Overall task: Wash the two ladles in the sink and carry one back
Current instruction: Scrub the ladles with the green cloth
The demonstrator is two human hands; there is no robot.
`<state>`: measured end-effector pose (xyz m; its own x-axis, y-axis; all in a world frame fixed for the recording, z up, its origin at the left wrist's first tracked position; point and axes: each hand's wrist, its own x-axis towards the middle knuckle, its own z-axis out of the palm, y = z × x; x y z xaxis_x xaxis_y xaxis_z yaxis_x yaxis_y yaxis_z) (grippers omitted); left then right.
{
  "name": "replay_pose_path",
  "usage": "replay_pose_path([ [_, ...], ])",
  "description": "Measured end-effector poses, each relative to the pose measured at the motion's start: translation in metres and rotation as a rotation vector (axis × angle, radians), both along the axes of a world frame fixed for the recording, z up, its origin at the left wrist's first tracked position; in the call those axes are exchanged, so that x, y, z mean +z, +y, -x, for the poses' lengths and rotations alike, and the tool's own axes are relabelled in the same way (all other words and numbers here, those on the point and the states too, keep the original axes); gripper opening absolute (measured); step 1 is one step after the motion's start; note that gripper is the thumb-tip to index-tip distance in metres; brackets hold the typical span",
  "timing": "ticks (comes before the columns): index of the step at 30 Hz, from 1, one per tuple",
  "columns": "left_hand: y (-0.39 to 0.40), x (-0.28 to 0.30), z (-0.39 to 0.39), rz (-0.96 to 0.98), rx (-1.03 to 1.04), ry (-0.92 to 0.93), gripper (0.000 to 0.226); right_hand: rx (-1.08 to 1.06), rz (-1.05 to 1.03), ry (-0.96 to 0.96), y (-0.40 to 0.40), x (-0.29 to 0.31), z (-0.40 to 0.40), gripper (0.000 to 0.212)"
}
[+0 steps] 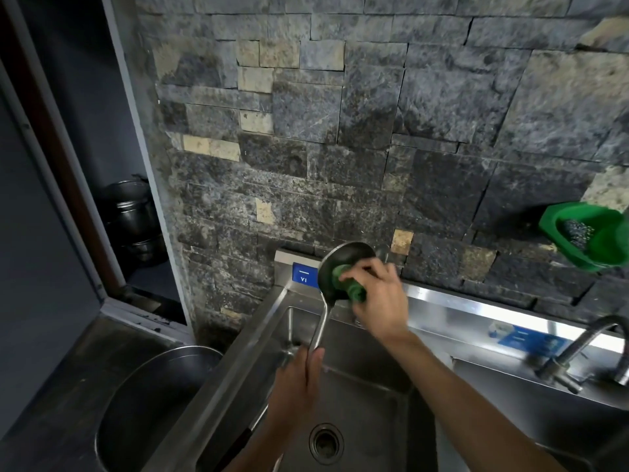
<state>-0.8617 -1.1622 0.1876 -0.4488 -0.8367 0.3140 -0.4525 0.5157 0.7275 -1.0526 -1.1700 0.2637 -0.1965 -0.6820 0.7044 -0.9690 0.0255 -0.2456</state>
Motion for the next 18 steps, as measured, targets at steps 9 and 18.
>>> replay_pose_path([
  [9,-0.012,0.018,-0.019,-0.548,-0.095,0.482,0.019,0.044,0.653,-1.205,0.032,0.031,0.002,0.026],
  [18,-0.022,0.06,-0.015,-0.558,-0.215,0.568,0.029,0.211,0.393,-0.252,0.045,0.049,-0.04,0.036],
])
